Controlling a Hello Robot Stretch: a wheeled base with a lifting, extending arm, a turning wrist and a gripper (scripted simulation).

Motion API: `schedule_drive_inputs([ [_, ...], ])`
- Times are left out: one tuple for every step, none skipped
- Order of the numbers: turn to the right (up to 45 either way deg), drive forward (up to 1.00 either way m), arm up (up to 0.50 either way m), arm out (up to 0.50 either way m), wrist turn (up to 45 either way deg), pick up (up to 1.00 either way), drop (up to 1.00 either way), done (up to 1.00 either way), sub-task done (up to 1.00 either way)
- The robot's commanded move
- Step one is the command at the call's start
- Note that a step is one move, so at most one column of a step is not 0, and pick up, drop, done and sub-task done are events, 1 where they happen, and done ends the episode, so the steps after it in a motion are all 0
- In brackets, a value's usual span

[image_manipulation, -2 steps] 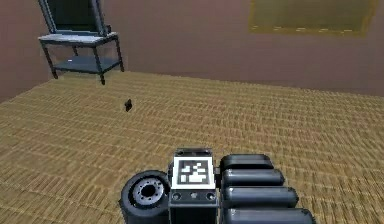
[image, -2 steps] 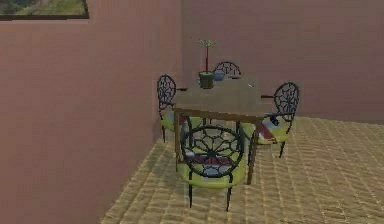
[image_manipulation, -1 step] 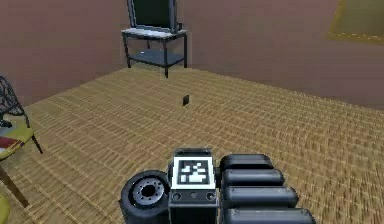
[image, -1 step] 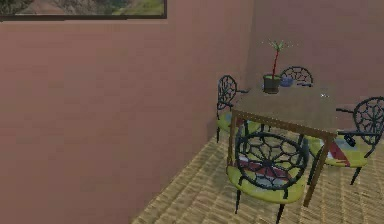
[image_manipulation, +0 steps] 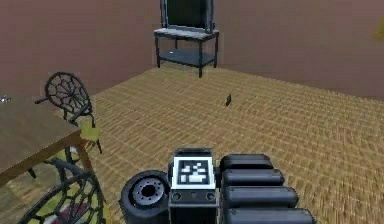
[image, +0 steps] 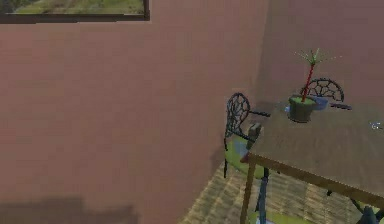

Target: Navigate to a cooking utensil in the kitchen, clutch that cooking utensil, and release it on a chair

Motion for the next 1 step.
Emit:
schedule_drive_inputs([
  [-9.0,0.0,0.0,0.0,0.0,0.0,0.0,0.0,0.0],
])
